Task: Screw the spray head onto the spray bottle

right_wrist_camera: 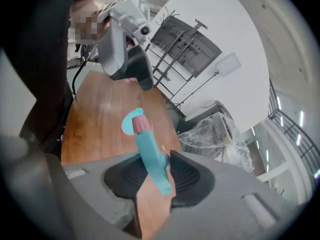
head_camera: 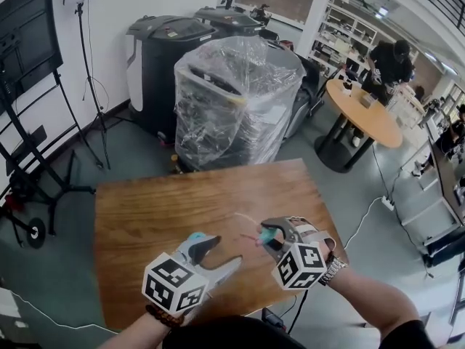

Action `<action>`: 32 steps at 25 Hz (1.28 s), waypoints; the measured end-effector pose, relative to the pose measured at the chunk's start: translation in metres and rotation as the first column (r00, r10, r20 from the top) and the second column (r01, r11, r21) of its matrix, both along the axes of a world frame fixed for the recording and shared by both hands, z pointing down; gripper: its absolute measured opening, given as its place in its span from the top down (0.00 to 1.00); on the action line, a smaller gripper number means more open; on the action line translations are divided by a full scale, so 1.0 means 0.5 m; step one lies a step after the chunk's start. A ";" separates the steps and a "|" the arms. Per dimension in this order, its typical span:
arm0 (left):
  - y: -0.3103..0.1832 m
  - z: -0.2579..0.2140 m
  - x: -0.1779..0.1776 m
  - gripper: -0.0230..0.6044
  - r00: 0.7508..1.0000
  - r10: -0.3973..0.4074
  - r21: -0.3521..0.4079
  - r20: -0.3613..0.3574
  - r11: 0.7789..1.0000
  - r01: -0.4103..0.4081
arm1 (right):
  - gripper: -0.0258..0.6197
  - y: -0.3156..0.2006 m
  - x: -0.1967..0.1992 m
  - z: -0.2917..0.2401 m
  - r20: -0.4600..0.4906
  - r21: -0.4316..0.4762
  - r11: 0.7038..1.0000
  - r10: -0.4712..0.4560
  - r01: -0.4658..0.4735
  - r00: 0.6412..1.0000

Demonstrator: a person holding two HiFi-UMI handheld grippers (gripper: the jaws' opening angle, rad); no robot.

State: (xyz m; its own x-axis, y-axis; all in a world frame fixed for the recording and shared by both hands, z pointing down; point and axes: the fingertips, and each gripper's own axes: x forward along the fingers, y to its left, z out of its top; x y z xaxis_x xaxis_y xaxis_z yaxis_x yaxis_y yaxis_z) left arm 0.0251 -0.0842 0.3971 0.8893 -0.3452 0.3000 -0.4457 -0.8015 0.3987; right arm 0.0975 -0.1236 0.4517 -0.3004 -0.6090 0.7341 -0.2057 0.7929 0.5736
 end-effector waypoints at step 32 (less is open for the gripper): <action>-0.128 0.512 -0.098 0.28 0.861 -0.055 0.143 0.505 0.990 -0.021 | 0.78 0.081 -0.062 -0.157 0.194 -0.330 0.937 0.186 -0.115 0.963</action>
State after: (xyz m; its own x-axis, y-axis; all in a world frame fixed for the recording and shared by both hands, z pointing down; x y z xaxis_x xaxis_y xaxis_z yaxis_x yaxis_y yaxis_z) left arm -0.0238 -0.1480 0.6529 0.6206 -0.4307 0.6552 -0.5698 -0.8218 -0.0005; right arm 0.0665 -0.0829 0.3731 -0.3981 -0.4100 0.8206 -0.4286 0.8741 0.2287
